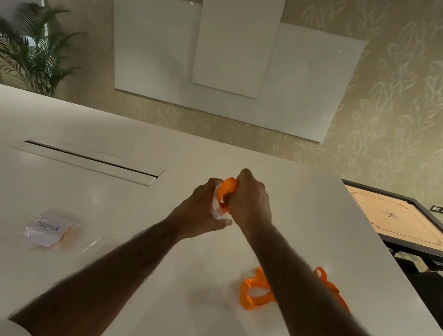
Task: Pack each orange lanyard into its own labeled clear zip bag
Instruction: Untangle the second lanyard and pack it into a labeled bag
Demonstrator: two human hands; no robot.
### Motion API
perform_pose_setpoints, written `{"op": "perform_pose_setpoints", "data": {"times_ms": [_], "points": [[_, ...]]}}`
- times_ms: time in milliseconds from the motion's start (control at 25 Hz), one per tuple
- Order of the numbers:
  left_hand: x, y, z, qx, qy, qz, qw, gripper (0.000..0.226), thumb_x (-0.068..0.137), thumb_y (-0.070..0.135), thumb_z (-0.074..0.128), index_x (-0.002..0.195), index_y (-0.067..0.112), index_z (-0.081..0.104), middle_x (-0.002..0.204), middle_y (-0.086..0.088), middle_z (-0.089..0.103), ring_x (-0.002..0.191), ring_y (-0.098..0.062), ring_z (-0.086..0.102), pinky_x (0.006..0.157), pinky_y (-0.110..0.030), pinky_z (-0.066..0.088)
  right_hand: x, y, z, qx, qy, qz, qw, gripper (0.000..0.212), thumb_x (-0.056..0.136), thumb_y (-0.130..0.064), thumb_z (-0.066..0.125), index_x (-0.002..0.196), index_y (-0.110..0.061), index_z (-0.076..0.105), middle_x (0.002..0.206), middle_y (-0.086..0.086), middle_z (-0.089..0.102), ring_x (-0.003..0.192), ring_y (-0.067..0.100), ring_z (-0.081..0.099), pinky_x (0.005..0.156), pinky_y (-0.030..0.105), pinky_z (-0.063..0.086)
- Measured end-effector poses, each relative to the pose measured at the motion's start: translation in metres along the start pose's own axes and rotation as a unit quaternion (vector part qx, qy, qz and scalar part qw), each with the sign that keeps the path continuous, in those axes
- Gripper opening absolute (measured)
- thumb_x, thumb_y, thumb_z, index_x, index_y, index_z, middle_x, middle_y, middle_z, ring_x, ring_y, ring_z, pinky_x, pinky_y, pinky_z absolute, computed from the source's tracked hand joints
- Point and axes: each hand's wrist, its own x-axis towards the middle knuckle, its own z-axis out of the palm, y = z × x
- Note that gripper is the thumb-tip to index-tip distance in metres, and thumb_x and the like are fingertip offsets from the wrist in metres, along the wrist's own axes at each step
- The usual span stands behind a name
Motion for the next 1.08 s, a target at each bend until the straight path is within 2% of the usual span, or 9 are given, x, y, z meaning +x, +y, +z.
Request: {"op": "perform_pose_setpoints", "data": {"times_ms": [200,360,520,680,760,840,920,1000,1080], "points": [[-0.003,0.003,0.002,-0.023,-0.012,-0.015,1.000,0.066,0.067,0.041,0.084,0.120,0.024,0.048,0.111,0.008,0.063,0.100,-0.013,0.065,0.079,-0.045,0.060,-0.002,-0.004,0.007,-0.073,-0.037,-0.014,0.997,0.018,0.089,-0.014,0.063,0.076,-0.012,0.050,0.083,0.001,0.045,0.066,0.021,0.050,0.056,0.028,0.039],[-0.004,0.008,-0.002,-0.016,-0.017,-0.022,0.999,0.074,0.063,0.050,0.079,0.124,0.029,0.043,0.113,0.010,0.062,0.101,-0.013,0.065,0.081,-0.047,0.060,0.009,-0.004,-0.003,-0.049,-0.122,-0.009,0.991,0.015,0.077,-0.009,0.065,0.070,-0.014,0.052,0.065,-0.003,0.051,0.063,0.021,0.057,0.051,0.025,0.037],[-0.004,0.016,-0.003,-0.018,-0.015,-0.023,0.999,0.079,0.061,0.056,0.075,0.127,0.027,0.042,0.118,0.009,0.060,0.106,-0.015,0.062,0.084,-0.047,0.058,0.008,-0.007,-0.006,-0.088,-0.099,0.001,0.991,0.003,0.082,-0.010,0.060,0.083,-0.011,0.062,0.075,0.001,0.062,0.066,0.022,0.059,0.054,0.029,0.041],[-0.007,0.012,-0.008,0.003,0.007,-0.015,1.000,0.071,0.067,0.050,0.078,0.123,0.030,0.040,0.119,0.012,0.056,0.108,-0.015,0.058,0.083,-0.047,0.057,0.017,-0.001,-0.030,0.084,-0.207,0.066,0.972,0.027,0.081,-0.012,0.066,0.104,0.001,0.067,0.092,0.015,0.073,0.081,0.029,0.075,0.071,0.038,0.063],[-0.007,0.008,-0.008,0.007,0.012,-0.003,1.000,0.074,0.070,0.043,0.082,0.128,0.027,0.040,0.125,0.007,0.055,0.113,-0.019,0.058,0.086,-0.049,0.057,0.017,-0.001,-0.045,0.186,-0.241,0.088,0.949,0.045,0.078,-0.024,0.081,0.115,-0.006,0.061,0.100,0.011,0.071,0.075,0.022,0.077,0.063,0.031,0.063],[-0.005,0.008,-0.008,0.008,0.013,-0.005,1.000,0.077,0.070,0.043,0.085,0.132,0.027,0.041,0.129,0.009,0.052,0.117,-0.019,0.056,0.088,-0.048,0.058,0.015,-0.003,-0.049,0.179,-0.180,0.061,0.965,0.046,0.077,-0.039,0.085,0.108,-0.010,0.067,0.097,0.005,0.072,0.067,0.016,0.076,0.058,0.027,0.061],[-0.002,0.009,-0.006,0.004,0.016,-0.006,1.000,0.076,0.069,0.046,0.084,0.129,0.029,0.041,0.127,0.011,0.053,0.115,-0.018,0.057,0.086,-0.048,0.058,0.014,-0.006,-0.043,0.135,-0.096,0.018,0.986,0.026,0.080,-0.033,0.083,0.092,-0.010,0.076,0.085,0.003,0.075,0.062,0.016,0.074,0.059,0.032,0.063],[-0.001,0.011,-0.005,0.001,0.017,-0.005,1.000,0.075,0.068,0.045,0.084,0.128,0.027,0.042,0.124,0.009,0.056,0.112,-0.019,0.059,0.085,-0.050,0.057,0.012,-0.008,-0.036,0.076,-0.070,-0.016,0.995,0.014,0.083,-0.027,0.078,0.083,-0.014,0.078,0.081,0.001,0.074,0.066,0.016,0.071,0.063,0.037,0.063],[0.000,0.012,-0.003,-0.004,0.015,-0.004,1.000,0.077,0.069,0.041,0.085,0.131,0.023,0.041,0.126,0.006,0.056,0.113,-0.021,0.060,0.084,-0.051,0.057,0.009,-0.008,-0.028,0.032,-0.078,-0.013,0.996,0.018,0.079,-0.036,0.078,0.079,-0.018,0.075,0.079,-0.004,0.071,0.069,0.014,0.069,0.064,0.037,0.061]]}}
